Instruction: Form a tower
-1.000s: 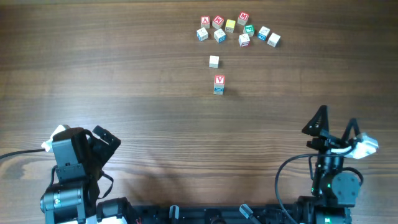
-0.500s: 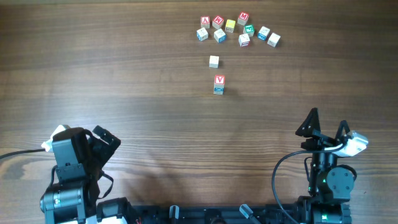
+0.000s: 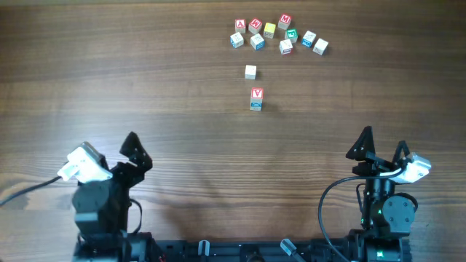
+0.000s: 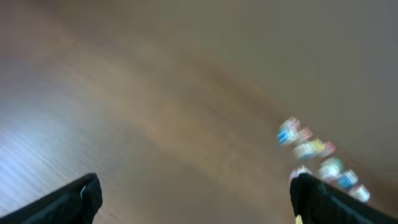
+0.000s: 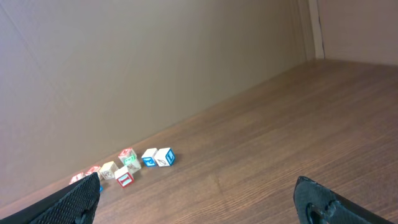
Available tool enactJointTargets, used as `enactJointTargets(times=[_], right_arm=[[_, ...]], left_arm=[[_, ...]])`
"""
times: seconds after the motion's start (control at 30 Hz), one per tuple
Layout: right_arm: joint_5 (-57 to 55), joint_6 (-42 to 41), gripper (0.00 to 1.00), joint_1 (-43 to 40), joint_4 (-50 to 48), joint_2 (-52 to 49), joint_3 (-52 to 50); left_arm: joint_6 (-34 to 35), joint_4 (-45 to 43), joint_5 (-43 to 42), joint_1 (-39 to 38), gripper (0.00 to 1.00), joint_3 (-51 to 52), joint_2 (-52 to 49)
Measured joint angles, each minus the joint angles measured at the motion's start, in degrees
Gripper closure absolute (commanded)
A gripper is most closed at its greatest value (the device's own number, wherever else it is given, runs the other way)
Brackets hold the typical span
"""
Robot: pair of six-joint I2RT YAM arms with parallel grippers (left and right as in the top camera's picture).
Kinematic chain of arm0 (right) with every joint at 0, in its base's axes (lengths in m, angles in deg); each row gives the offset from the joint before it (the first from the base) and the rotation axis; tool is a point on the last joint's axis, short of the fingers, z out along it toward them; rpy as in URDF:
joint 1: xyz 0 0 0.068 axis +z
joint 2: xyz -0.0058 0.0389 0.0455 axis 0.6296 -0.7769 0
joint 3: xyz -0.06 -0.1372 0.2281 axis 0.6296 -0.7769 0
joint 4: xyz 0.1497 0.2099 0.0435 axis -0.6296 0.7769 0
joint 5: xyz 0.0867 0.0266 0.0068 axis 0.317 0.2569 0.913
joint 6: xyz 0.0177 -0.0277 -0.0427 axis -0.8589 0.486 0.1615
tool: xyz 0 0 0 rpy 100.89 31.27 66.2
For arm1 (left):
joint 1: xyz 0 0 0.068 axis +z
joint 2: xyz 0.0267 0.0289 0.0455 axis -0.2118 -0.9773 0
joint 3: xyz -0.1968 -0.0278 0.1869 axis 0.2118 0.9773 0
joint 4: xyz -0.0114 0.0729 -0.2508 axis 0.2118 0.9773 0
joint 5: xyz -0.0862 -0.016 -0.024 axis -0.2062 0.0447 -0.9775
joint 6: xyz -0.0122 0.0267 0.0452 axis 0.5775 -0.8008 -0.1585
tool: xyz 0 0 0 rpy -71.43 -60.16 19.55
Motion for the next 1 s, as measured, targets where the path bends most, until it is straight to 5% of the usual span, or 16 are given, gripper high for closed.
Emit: enactJointTargets(times=[0.17,0.33,0.57,1.0], right_arm=[[0.1,0.0,0.01,0.0,0.0,0.0,0.0],[0.1,0.0,0.00,0.0,0.0,0.1,0.0],[0.2,0.0,0.00,0.0,0.0,0.1,0.0],[0.1,0.0,0.00,0.0,0.0,0.1,0.0]], left_arm=[[-8.4,-20.7,-5.4,-1.2,0.00,16.7,11.8],[-12.0,-30.9,-7.5,-2.1,0.00,24.1,14.7],[-17.8,-25.9,-7.9,-3.8,0.00,25.5,14.8],[-18.1,-25.9,-7.9,-3.8,0.00,25.5,14.8]])
